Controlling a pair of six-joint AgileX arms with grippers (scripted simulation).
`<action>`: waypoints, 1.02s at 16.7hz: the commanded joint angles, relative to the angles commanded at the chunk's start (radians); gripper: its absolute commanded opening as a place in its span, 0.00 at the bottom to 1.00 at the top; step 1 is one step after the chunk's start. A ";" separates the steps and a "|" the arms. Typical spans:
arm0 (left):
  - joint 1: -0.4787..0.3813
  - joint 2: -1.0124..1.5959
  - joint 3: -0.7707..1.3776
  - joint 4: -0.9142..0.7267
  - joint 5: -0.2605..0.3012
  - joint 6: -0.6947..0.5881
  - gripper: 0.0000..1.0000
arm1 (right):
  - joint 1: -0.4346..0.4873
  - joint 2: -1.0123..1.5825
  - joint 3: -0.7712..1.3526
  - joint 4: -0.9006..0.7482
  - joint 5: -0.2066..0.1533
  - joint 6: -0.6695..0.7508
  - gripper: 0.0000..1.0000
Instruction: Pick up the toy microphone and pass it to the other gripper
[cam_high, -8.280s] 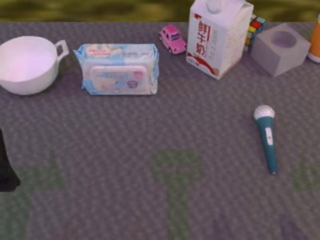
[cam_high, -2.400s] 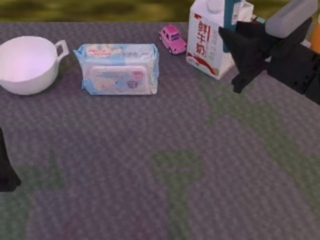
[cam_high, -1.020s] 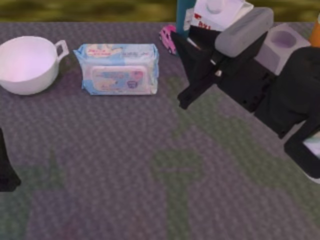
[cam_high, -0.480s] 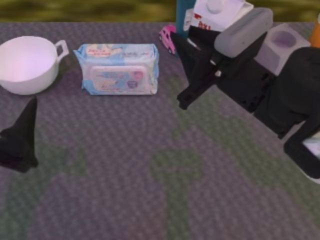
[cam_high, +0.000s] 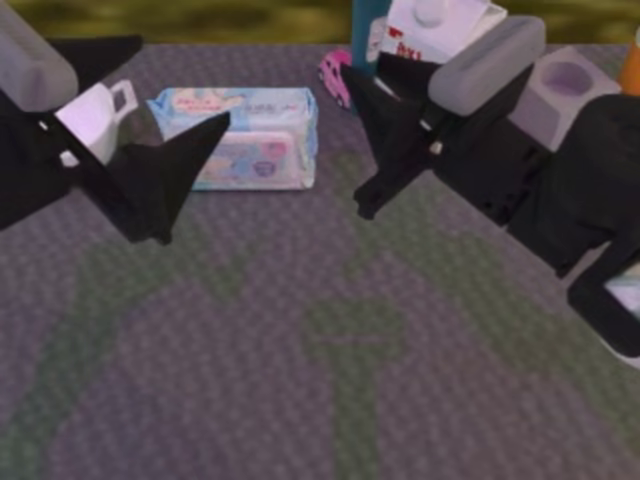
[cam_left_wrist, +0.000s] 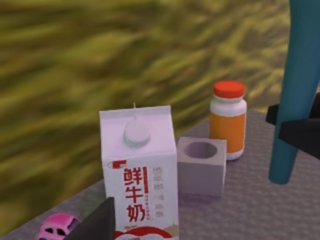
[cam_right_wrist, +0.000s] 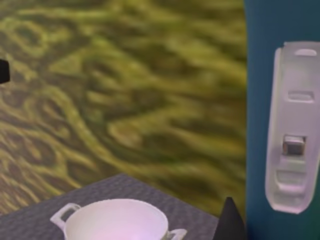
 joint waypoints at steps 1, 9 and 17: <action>-0.015 0.058 0.036 0.021 0.036 0.005 1.00 | 0.000 0.000 0.000 0.000 0.000 0.000 0.00; -0.063 0.248 0.161 0.095 0.157 0.025 1.00 | 0.000 0.000 0.000 0.000 0.000 0.000 0.00; -0.152 0.392 0.273 0.130 0.071 0.021 1.00 | 0.000 0.000 0.000 0.000 0.000 0.000 0.00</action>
